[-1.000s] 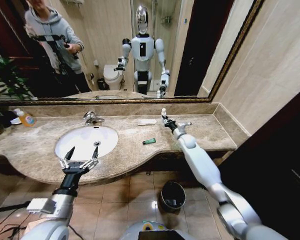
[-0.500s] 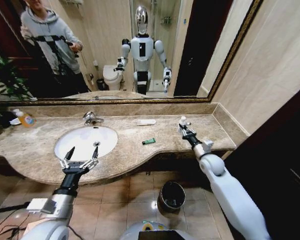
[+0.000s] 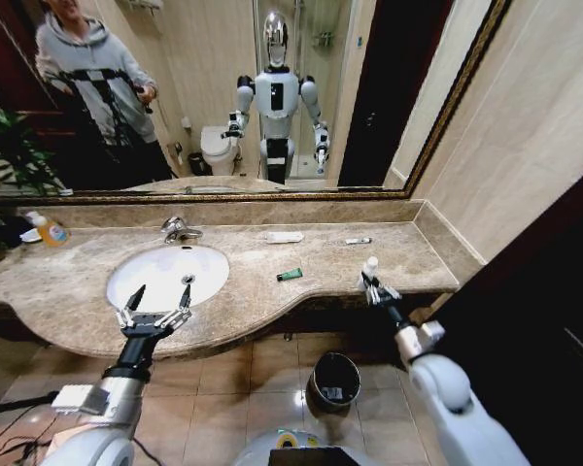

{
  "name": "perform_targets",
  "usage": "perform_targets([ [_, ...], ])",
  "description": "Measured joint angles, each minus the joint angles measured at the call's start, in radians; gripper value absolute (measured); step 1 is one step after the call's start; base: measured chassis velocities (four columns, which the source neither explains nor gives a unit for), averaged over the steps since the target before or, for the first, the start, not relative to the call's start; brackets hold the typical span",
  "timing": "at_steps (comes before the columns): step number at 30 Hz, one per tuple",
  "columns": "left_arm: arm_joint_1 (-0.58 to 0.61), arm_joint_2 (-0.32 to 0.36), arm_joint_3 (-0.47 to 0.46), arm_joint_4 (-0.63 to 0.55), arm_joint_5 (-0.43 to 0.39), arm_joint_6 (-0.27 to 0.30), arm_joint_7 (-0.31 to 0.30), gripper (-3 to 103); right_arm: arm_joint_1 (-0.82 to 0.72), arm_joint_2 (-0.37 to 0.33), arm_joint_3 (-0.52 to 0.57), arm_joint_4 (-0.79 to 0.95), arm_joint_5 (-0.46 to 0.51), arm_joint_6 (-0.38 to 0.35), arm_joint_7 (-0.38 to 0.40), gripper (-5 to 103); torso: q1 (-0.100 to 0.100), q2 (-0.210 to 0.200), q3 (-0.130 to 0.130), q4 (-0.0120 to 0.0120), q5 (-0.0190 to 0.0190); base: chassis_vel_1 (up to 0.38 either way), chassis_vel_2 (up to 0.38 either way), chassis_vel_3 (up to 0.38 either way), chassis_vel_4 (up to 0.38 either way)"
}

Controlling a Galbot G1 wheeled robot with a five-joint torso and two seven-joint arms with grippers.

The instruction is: Pick up the trash from the sink and place it in the trash bin.

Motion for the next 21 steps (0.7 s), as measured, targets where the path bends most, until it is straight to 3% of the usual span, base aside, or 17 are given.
perform_targets([
  [8,0.000,0.000,0.000,0.000,0.000,0.000,0.000,100,-0.168,0.114,-0.026,-0.066,-0.125,0.130,-0.046,12,0.000,0.000,0.000,-0.0001,-0.0002,0.000,0.000,0.000,0.000],
  [21,0.000,0.000,0.000,0.000,0.000,0.000,0.000,100,-0.174,0.167,-0.083,-0.361,-0.154,0.249,-0.047,12,0.000,0.000,0.000,0.0000,-0.0001,0.000,0.000,0.000,0.000],
])
